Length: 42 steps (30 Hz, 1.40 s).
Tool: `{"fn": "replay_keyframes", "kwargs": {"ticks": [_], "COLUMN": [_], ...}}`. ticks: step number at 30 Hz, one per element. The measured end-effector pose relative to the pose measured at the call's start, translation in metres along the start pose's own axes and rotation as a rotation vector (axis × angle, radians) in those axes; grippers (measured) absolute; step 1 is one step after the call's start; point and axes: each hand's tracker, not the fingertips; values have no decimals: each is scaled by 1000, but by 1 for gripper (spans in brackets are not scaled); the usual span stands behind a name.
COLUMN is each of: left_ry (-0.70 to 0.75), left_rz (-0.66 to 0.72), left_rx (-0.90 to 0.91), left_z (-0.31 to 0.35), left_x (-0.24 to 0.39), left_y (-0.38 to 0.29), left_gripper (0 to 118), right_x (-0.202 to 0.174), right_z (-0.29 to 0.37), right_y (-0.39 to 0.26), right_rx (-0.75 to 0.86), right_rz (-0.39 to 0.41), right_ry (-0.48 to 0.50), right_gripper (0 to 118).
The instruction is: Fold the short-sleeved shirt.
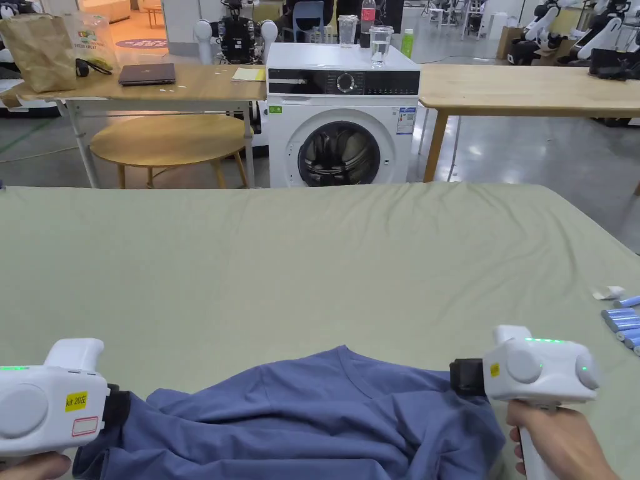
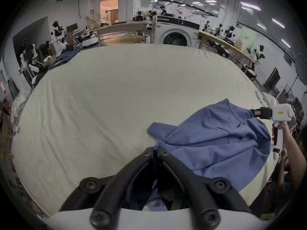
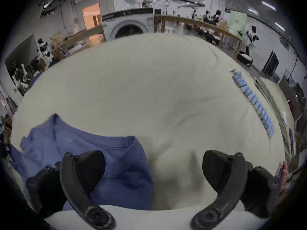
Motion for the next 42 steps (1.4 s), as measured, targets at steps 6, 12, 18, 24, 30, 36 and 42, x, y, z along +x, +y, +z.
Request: {"fn": "replay_keyframes", "kwargs": {"ticks": [6,12,18,24,30,36,42], "left_ry": [37,9,73,202,277,270,284], "left_rz": [-25,2,-32,-38,15,40,-30], "left_rx": [-5,27,168,363,545,761,810], "left_z": [-8,5,64,124,182,235,262], "left_x": [2,-6,-24,-44,-71,-64,-44], "left_y": [-3,-8,20,57,104,159,220], "left_gripper": [0,0,0,0,0,0,0], "right_x": [-33,-48,-38,-39,-29,-23,-29], "right_z": [19,63,177,284,354,400,418], "right_y": [-13,-14,16,48,98,158,196], "right_rx": [0,28,375,660,834,941,1020], "right_rz": [6,49,141,183,140,109,76], "right_ry": [-39,32,80,71,-5,-70,-97], "right_gripper": [68,3,3,3,3,3,3]}}
